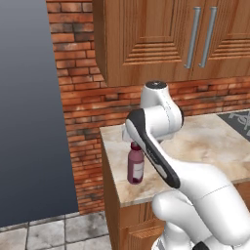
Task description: Place the drinks on the dining counter in a tight cluster.
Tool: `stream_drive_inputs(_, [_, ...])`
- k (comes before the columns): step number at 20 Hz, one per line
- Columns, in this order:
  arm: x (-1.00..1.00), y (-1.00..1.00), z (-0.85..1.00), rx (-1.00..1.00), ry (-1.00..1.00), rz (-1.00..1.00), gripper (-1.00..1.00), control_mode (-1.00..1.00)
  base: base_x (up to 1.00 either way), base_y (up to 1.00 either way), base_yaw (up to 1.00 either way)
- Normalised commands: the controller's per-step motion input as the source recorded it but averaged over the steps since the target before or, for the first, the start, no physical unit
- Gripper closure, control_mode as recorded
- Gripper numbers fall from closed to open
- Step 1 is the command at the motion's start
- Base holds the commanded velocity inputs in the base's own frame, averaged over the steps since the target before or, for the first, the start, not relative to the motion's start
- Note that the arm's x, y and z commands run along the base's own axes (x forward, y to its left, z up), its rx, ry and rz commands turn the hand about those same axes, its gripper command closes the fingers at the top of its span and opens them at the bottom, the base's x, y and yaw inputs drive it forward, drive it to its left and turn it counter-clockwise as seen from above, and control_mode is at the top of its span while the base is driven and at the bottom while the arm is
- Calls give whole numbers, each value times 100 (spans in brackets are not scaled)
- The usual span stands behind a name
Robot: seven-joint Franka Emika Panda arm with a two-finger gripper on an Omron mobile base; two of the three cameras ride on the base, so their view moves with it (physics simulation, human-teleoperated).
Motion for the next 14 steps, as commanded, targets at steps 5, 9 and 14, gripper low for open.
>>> stream_drive_inputs(5, [32,12,-22,0,4,0,-100,-100,0,0,0])
stream_drive_inputs(9, [29,7,-25,0,4,0,-100,-100,0,0,0])
stream_drive_inputs(14, [28,0,-17,0,6,0,-100,-100,0,0,0])
